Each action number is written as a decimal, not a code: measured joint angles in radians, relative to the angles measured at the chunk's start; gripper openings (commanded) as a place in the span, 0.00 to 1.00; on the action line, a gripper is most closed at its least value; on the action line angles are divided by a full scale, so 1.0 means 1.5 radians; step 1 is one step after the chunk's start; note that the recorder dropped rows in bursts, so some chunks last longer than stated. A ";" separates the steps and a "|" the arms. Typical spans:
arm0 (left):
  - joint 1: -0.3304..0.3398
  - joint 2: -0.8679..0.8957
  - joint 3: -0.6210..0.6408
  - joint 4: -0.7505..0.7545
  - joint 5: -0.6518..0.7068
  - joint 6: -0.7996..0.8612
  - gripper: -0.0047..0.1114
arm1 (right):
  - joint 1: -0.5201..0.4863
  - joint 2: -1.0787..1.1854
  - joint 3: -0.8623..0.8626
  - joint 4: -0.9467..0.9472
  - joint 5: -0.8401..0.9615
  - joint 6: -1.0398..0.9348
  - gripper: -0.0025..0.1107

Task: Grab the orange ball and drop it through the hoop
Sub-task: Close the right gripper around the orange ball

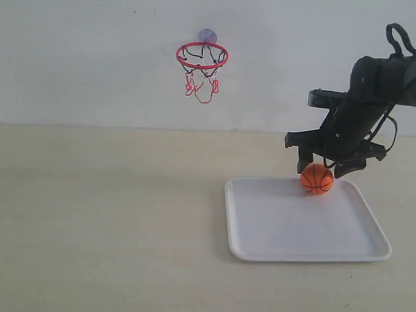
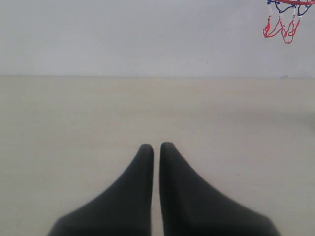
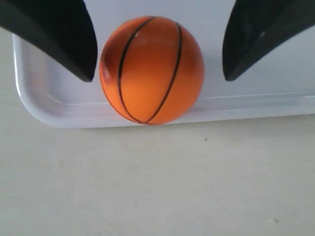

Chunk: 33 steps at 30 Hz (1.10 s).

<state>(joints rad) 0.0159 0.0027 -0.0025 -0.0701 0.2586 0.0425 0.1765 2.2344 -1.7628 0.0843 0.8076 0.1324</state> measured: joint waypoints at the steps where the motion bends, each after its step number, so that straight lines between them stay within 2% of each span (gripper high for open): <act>1: 0.000 0.000 0.000 0.000 0.000 0.000 0.08 | 0.000 0.004 0.000 0.000 -0.001 0.000 0.62; 19: 0.000 0.000 0.000 0.000 0.000 0.000 0.08 | 0.000 0.032 -0.010 0.001 -0.014 0.013 0.61; 23: 0.000 0.000 0.000 0.000 0.000 0.000 0.08 | 0.000 0.032 -0.031 0.002 -0.005 0.025 0.31; 29: 0.000 0.000 0.000 0.000 0.000 0.000 0.08 | 0.000 0.032 -0.033 0.002 0.017 0.015 0.02; 33: 0.000 0.000 0.000 0.000 0.000 0.000 0.08 | 0.000 0.028 -0.033 0.002 0.035 -0.003 0.02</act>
<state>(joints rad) 0.0159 0.0027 -0.0025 -0.0701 0.2586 0.0425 0.1765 2.2770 -1.8121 0.0879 0.8596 0.1284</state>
